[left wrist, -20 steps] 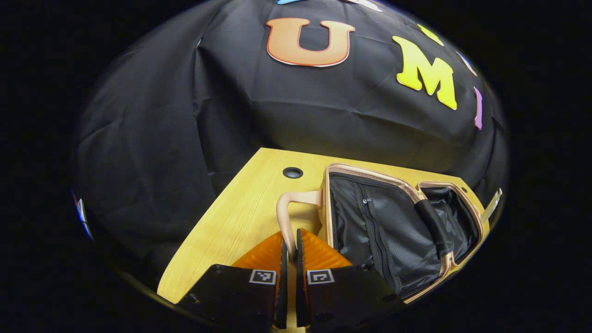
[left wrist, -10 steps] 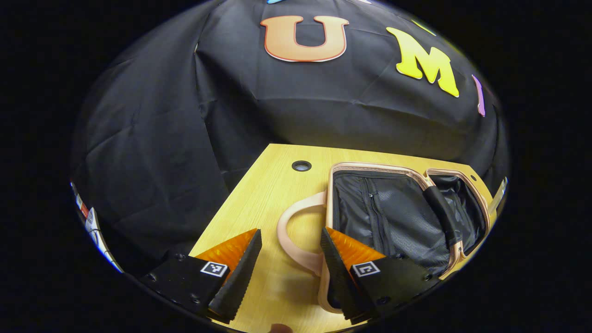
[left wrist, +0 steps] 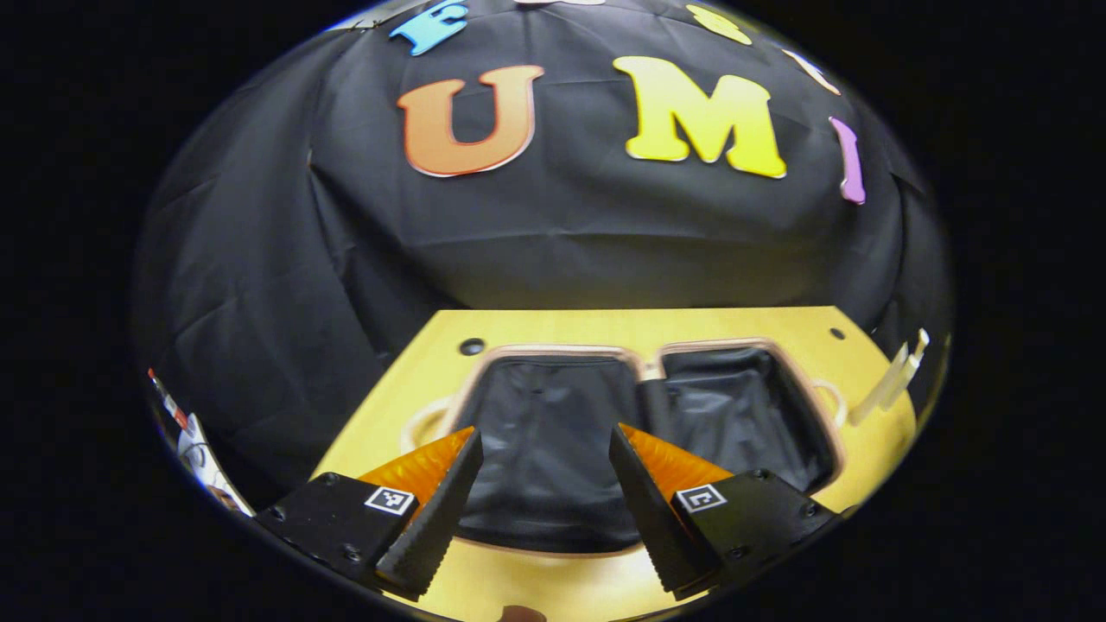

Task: First open the suitcase, pack the skin care products into it, and then close the suitcase.

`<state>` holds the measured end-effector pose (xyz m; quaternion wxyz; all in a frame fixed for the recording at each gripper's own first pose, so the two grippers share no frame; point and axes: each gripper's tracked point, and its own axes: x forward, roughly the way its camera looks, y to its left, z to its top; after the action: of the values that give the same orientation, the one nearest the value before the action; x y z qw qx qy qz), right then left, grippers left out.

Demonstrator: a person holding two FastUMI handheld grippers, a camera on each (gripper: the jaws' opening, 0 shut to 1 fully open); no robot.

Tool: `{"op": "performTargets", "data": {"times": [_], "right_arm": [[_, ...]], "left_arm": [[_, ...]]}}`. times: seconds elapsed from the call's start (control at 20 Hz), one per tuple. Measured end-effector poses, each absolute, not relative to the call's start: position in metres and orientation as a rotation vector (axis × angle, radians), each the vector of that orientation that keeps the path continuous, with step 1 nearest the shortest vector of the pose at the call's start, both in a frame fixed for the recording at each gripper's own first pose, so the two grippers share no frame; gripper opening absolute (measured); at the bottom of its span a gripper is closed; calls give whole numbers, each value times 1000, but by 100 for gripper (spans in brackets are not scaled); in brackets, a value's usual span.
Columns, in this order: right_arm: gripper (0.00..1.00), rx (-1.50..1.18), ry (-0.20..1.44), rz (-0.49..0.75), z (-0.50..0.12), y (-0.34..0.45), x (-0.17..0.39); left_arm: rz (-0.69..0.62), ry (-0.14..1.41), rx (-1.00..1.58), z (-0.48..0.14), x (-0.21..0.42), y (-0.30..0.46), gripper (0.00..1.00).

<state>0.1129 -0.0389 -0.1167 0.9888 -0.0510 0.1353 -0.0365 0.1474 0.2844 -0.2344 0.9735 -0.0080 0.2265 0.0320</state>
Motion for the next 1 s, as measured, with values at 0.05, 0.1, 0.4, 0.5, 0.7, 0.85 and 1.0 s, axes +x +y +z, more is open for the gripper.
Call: {"op": "performTargets", "data": {"times": [0.05, 0.1, 0.4, 0.5, 0.7, 0.85, 1.0], "right_arm": [[81, -92, 275, -48, -119, -41, 119], [81, -75, 270, -14, -117, -44, 126], [81, -43, 253, 71, -121, -78, 154], [81, -30, 269, 87, -128, -87, 156], [81, -5, 296, 88, -146, -104, 158], [81, 16, 326, 60, -165, -115, 159], [81, 20, 365, 58, -189, -113, 161]], "left_arm": [[29, 439, -29, -228, 150, 251, 94], [-4, 423, -26, -223, 153, 219, 94], [-252, 440, -39, -232, 161, 30, 94], [-327, 456, -63, -236, 166, -18, 94], [-443, 489, -41, -244, 167, -85, 94], [-530, 529, -25, -258, 165, -125, 94], [-562, 553, 5, -277, 171, -148, 94]]}}
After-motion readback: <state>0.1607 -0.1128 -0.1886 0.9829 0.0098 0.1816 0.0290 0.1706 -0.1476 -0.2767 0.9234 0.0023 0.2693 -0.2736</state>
